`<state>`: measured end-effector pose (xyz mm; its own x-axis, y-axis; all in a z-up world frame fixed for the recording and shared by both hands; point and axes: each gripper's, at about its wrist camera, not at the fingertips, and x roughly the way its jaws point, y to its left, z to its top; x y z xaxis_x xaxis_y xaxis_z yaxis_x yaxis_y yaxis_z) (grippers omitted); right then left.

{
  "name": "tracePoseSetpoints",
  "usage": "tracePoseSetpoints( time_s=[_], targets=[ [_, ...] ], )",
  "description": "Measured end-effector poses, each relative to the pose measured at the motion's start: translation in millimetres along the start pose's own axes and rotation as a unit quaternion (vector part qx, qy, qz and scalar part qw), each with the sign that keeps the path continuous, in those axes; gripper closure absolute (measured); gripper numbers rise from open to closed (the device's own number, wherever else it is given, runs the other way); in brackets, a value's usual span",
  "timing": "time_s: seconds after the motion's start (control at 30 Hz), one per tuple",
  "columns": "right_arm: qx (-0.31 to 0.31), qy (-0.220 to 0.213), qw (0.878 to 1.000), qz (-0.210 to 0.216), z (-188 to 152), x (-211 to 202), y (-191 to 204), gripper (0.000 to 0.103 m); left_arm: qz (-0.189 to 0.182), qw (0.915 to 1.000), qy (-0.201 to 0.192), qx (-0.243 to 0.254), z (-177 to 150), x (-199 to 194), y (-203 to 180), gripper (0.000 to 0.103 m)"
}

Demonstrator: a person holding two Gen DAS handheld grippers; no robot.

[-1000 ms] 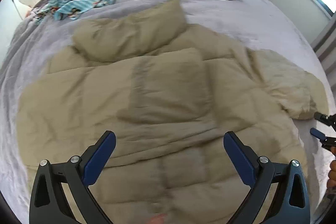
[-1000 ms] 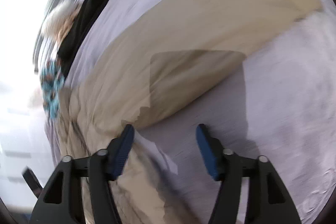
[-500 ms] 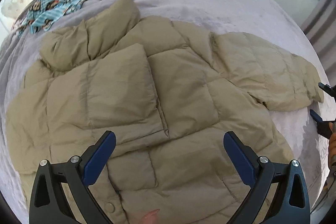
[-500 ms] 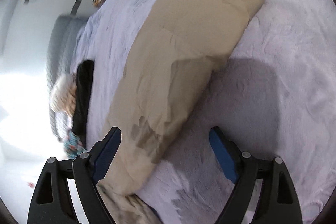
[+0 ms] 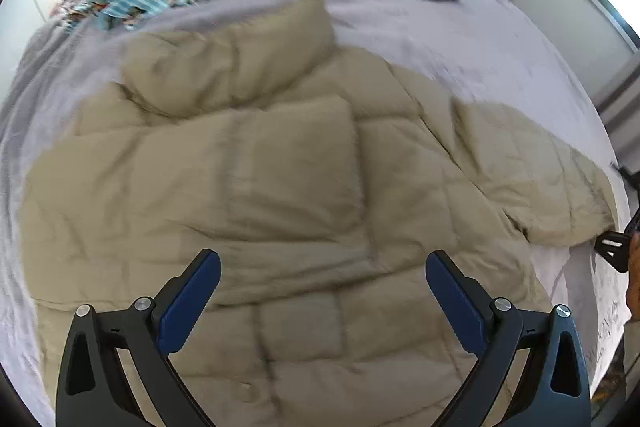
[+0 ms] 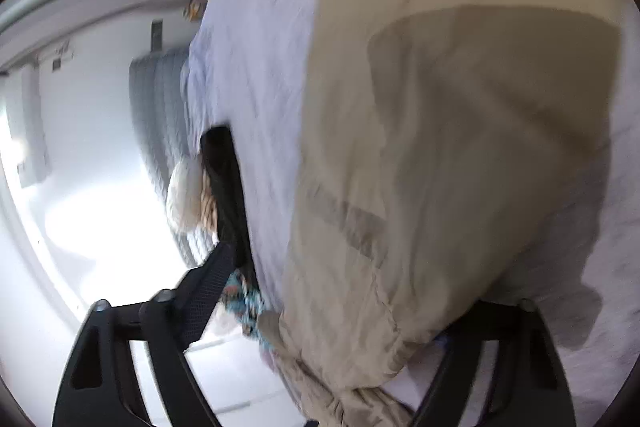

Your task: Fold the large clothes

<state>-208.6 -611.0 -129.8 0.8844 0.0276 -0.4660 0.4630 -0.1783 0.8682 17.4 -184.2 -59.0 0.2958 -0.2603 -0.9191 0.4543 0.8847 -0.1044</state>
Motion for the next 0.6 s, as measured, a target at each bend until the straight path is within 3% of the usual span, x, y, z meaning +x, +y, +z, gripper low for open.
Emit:
tracePoseSetpoints(
  time_s=[0.03,0.07,0.1,0.23,0.33,0.4,0.47,0.57,0.6],
  targets=[
    [-0.007,0.012,1.000,-0.002,-2.4,7.6,5.1,0.056,0.005,1.0000,-0.007,-0.002,1.3,-3.2,6.7,0.000],
    [-0.019,0.015,1.000,-0.011,-7.0,11.9,10.4,0.080,0.015,0.9997,-0.017,-0.007,2.8,-7.3,16.9,0.000],
    [-0.038,0.013,0.999,-0.030,-12.5,16.9,19.5,0.093,0.022,0.9995,-0.021,-0.012,4.2,-9.9,25.1,0.000],
    [-0.146,0.018,0.987,-0.064,-43.8,35.3,69.8,0.093,0.047,0.9972,-0.038,-0.045,6.1,-22.5,70.8,0.000],
    [-0.257,0.040,0.962,-0.081,-86.6,62.4,123.6,0.093,0.074,0.9935,-0.054,-0.068,1.6,-31.2,107.3,0.000],
    [-0.331,0.056,0.938,-0.087,-125.1,83.4,157.2,0.093,0.083,0.9916,-0.054,-0.083,-1.3,-32.3,130.5,0.000],
    [-0.415,0.080,0.902,-0.089,-179.0,113.2,190.0,0.093,0.089,0.9897,-0.053,-0.100,-6.9,-33.6,153.5,0.000],
    [-0.521,0.116,0.840,-0.101,-264.5,151.3,208.9,0.093,0.095,0.9874,-0.054,-0.115,-14.1,-34.5,180.9,0.000],
    [-0.557,0.127,0.813,-0.112,-298.7,163.4,206.2,0.093,0.098,0.9868,-0.054,-0.117,-15.8,-34.2,186.6,0.000]
  ],
)
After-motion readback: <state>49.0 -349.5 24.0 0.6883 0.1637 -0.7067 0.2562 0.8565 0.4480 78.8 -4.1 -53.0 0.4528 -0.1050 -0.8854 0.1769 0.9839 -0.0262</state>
